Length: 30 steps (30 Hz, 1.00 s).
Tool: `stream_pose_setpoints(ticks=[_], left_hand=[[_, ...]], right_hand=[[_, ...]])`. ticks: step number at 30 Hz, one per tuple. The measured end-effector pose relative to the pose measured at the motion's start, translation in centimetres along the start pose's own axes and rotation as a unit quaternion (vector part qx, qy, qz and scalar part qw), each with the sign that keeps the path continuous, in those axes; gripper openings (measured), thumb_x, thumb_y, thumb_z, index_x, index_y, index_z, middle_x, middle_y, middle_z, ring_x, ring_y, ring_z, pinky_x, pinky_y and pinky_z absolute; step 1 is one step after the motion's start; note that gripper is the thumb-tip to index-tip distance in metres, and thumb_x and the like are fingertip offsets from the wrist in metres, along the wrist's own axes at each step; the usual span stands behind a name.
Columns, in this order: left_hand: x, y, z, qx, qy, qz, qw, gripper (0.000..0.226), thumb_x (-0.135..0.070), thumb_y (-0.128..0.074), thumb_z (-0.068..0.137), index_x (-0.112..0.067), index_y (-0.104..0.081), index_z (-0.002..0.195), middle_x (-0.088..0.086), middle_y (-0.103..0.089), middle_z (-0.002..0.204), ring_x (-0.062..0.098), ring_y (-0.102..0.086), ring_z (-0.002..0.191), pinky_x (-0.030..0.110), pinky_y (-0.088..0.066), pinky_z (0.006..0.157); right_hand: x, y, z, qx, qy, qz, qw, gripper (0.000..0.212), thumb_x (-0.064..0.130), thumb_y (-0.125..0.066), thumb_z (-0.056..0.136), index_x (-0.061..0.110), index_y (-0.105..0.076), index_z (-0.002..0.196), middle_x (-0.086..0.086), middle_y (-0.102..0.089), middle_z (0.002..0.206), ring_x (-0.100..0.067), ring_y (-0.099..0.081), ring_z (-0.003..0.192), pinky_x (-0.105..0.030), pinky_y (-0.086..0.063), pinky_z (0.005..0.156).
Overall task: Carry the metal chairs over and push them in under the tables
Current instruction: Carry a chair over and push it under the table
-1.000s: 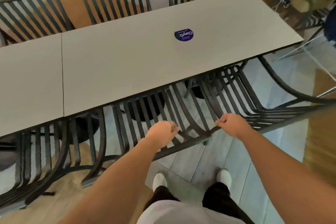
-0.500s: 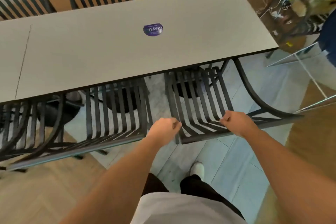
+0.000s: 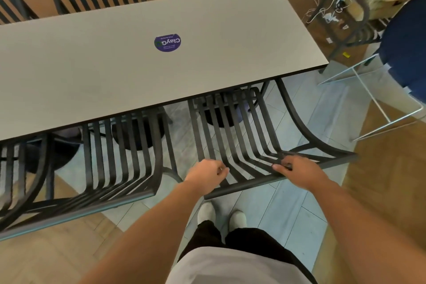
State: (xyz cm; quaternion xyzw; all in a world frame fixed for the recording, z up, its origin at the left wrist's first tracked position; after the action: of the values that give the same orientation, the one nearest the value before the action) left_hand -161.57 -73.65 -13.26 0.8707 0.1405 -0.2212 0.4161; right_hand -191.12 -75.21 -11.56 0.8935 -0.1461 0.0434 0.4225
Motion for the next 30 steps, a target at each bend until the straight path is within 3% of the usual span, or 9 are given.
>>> stream_pose_setpoints(ticks=[4, 8, 12, 14, 16, 19, 23, 30], left_hand=[[-1.1, -1.9, 0.7, 0.039, -0.008, 0.009, 0.999, 0.059, -0.068, -0.048, 0.098, -0.025, -0.061, 0.137, -0.001, -0.067, 0.126, 0.018, -0.063, 0.112, 0.04, -0.054, 0.1], [-2.1, -4.4, 0.4, 0.096, 0.015, 0.033, 0.995, 0.089, -0.086, -0.052, 0.082, -0.036, -0.04, 0.155, 0.0, -0.051, 0.149, 0.023, -0.05, 0.134, 0.044, -0.044, 0.111], [-3.5, -6.1, 0.3, 0.094, 0.041, 0.08, 0.992, 0.074, -0.069, -0.059, 0.091, -0.042, -0.035, 0.155, -0.002, -0.05, 0.148, 0.024, -0.05, 0.132, 0.044, -0.045, 0.11], [-3.7, -6.4, 0.3, 0.054, 0.073, 0.098, 0.991, 0.057, -0.052, -0.057, 0.099, -0.043, -0.04, 0.152, -0.002, -0.055, 0.142, 0.022, -0.056, 0.126, 0.043, -0.049, 0.106], [-3.9, -6.7, 0.3, 0.03, 0.104, 0.108, 0.988, 0.048, -0.041, -0.054, 0.103, -0.046, -0.043, 0.149, -0.004, -0.059, 0.137, 0.02, -0.06, 0.12, 0.043, -0.051, 0.103], [-3.8, -7.3, 0.5, 0.028, 0.124, 0.111, 0.986, 0.047, -0.039, -0.054, 0.103, -0.049, -0.044, 0.149, -0.007, -0.063, 0.131, 0.017, -0.062, 0.116, 0.041, -0.052, 0.102], [-4.3, -7.7, 1.3, 0.044, 0.128, 0.109, 0.985, 0.049, -0.042, -0.052, 0.103, -0.052, -0.042, 0.15, -0.008, -0.066, 0.12, 0.016, -0.063, 0.107, 0.038, -0.054, 0.095], [-8.0, -7.1, 4.9, 0.041, 0.097, 0.107, 0.989, 0.049, -0.039, -0.049, 0.106, -0.044, -0.039, 0.154, -0.001, -0.067, 0.122, 0.02, -0.066, 0.104, 0.038, -0.057, 0.091]], right_hand=[[-1.3, -0.1, 0.7, 0.016, 0.024, -0.029, 0.999, 0.09, 0.092, -0.041, 0.079, 0.025, -0.063, 0.135, 0.002, -0.067, 0.13, -0.02, -0.061, 0.121, -0.041, -0.051, 0.099], [-2.3, -0.1, 1.7, 0.057, 0.074, -0.099, 0.991, 0.103, 0.098, -0.04, 0.067, 0.027, -0.056, 0.14, 0.004, -0.063, 0.133, -0.018, -0.059, 0.122, -0.037, -0.05, 0.099], [-2.0, 0.2, 3.1, 0.088, 0.165, -0.19, 0.964, 0.112, 0.1, -0.04, 0.065, 0.028, -0.046, 0.15, 0.005, -0.054, 0.147, -0.02, -0.052, 0.134, -0.04, -0.046, 0.108], [-1.7, 0.0, 3.4, 0.084, 0.205, -0.219, 0.95, 0.096, 0.092, -0.048, 0.076, 0.027, -0.05, 0.146, 0.005, -0.057, 0.142, -0.02, -0.056, 0.128, -0.04, -0.048, 0.105], [-1.9, -0.2, 3.5, 0.072, 0.237, -0.227, 0.942, 0.065, 0.071, -0.057, 0.089, 0.025, -0.059, 0.135, 0.003, -0.063, 0.13, -0.021, -0.062, 0.115, -0.039, -0.052, 0.097], [-2.4, -0.2, 3.8, 0.059, 0.254, -0.22, 0.94, 0.039, 0.055, -0.06, 0.094, 0.024, -0.068, 0.117, 0.001, -0.068, 0.113, -0.022, -0.067, 0.101, -0.038, -0.054, 0.087], [-3.5, 0.3, 4.3, 0.063, 0.254, -0.225, 0.939, 0.037, 0.056, -0.06, 0.095, 0.025, -0.069, 0.112, 0.002, -0.067, 0.103, -0.022, -0.068, 0.094, -0.037, -0.056, 0.084], [-5.7, 3.6, 7.9, 0.077, 0.222, -0.242, 0.941, 0.035, 0.056, -0.061, 0.094, 0.028, -0.069, 0.115, 0.007, -0.063, 0.088, -0.019, -0.069, 0.092, -0.038, -0.059, 0.086]])
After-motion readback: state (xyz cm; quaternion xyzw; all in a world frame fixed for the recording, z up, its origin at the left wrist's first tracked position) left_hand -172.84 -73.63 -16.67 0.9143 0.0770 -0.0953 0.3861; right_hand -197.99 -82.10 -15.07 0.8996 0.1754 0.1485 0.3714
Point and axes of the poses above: each hand's wrist, its own z-axis towards the middle knuckle, its own y-axis out of the back of the hand, x = y × z, the point moved 6 cm from there along z, towards the middle knuckle
